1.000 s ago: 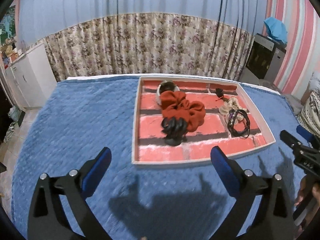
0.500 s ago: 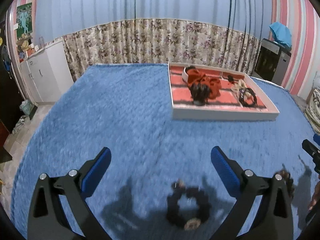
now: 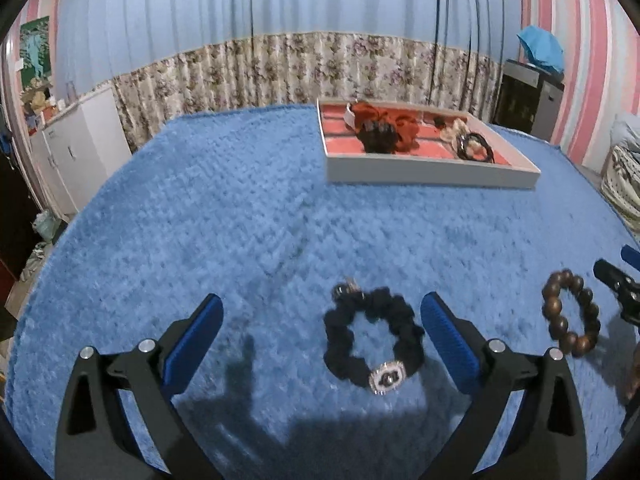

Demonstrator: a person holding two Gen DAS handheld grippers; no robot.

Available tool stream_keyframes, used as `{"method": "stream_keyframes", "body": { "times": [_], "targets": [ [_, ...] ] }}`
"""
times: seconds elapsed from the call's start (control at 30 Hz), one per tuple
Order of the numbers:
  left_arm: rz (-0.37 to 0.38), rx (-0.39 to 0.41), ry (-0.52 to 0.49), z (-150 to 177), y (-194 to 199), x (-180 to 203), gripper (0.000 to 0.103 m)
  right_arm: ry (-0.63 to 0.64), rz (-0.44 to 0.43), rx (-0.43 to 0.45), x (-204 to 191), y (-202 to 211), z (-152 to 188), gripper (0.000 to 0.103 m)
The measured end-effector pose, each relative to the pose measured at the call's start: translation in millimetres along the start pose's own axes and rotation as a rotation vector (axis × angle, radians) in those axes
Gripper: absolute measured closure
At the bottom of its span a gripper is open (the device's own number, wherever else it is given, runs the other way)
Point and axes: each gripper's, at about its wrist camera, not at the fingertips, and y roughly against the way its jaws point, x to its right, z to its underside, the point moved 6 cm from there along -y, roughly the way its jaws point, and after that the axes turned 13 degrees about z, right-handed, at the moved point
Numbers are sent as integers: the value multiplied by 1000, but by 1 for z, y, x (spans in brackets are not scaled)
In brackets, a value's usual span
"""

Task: Organize jewelry
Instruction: 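Move left tool to black beaded hair tie while right tool approaches wooden bead bracelet, then grasp black hair tie with left gripper while right gripper grasps wooden bead bracelet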

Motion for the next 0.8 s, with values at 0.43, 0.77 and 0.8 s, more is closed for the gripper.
{"method": "stream_keyframes", "body": {
  "times": [0.43, 0.77, 0.8],
  "targets": [
    [64, -94, 56, 11, -21, -6, 58, 37, 3, -60, -9, -12, 11, 12],
    [85, -117, 49, 11, -31, -4, 61, 57, -52, -84, -16, -18, 13, 37],
    [86, -118, 48, 11, -31, -4, 61, 57, -61, -84, -17, -18, 13, 39]
  ]
}}
